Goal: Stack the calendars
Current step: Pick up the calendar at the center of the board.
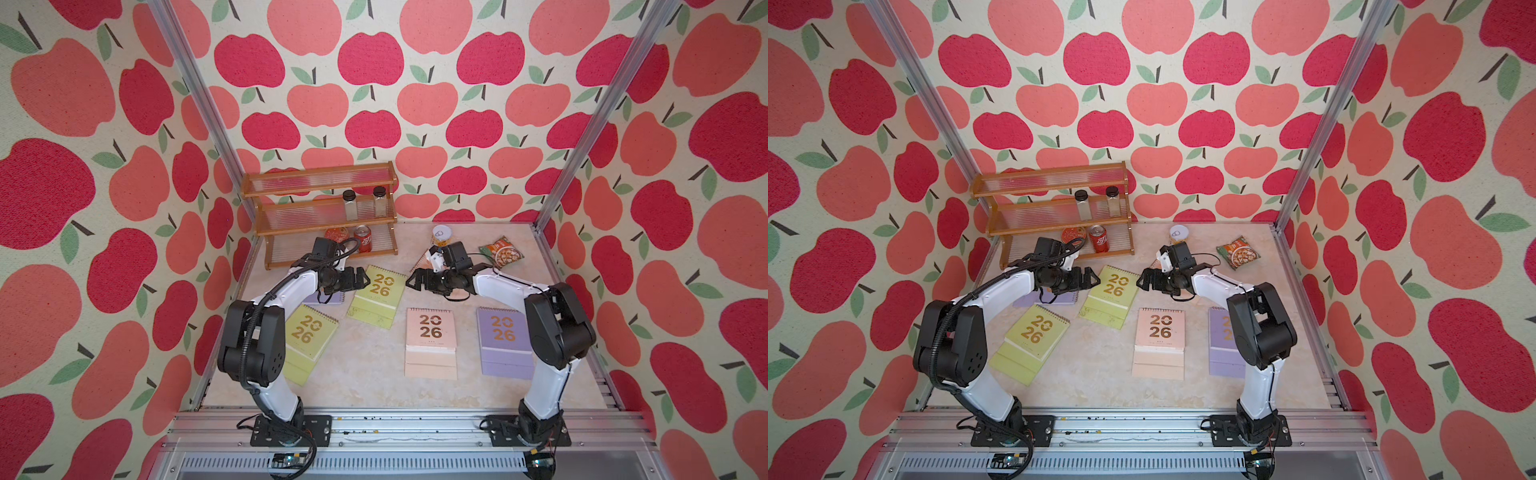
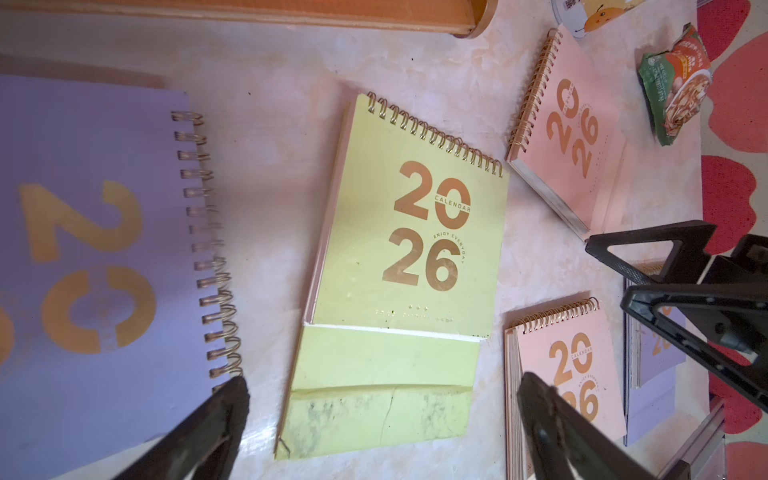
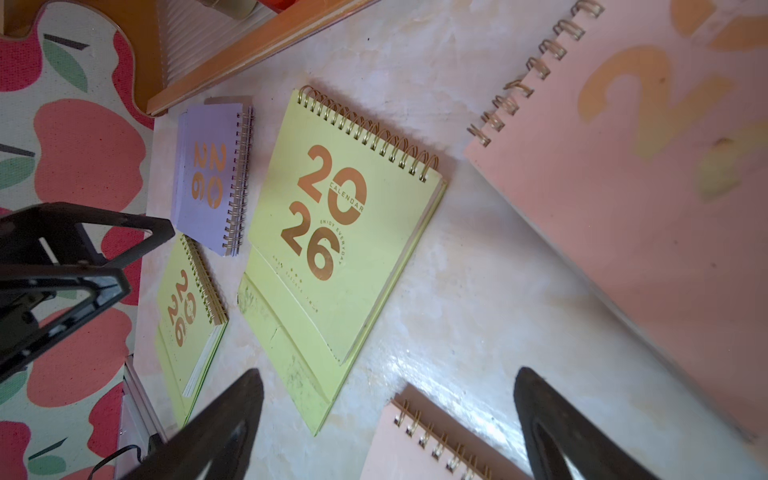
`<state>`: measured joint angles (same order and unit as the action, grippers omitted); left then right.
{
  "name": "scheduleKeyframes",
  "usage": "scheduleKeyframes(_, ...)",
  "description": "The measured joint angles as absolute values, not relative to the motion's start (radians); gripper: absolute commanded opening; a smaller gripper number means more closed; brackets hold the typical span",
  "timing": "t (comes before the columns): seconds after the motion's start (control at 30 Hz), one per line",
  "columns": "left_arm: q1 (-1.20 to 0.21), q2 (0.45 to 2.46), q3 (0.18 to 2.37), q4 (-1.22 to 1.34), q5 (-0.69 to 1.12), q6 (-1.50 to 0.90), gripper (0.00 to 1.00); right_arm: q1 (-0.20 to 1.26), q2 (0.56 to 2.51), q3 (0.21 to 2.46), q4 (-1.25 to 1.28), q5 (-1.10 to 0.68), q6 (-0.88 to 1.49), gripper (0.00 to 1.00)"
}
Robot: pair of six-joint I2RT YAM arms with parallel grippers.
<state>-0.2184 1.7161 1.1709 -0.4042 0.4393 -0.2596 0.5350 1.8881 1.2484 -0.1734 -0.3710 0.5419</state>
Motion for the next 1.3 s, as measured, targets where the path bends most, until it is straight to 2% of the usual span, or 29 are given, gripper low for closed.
scheduleKeyframes(0.53,-0.218,1.888,1.215,-0.34,0.465,-0.263,0.96,0.557,1.995,1.341,-0.172,-0.375,0.585,0.94)
scheduleKeyframes(1.3,-0.245,1.949,1.243,-0.296,0.526,-0.279,0.92,0.568,2.129,1.437,-0.127,-0.48,0.635,0.92)
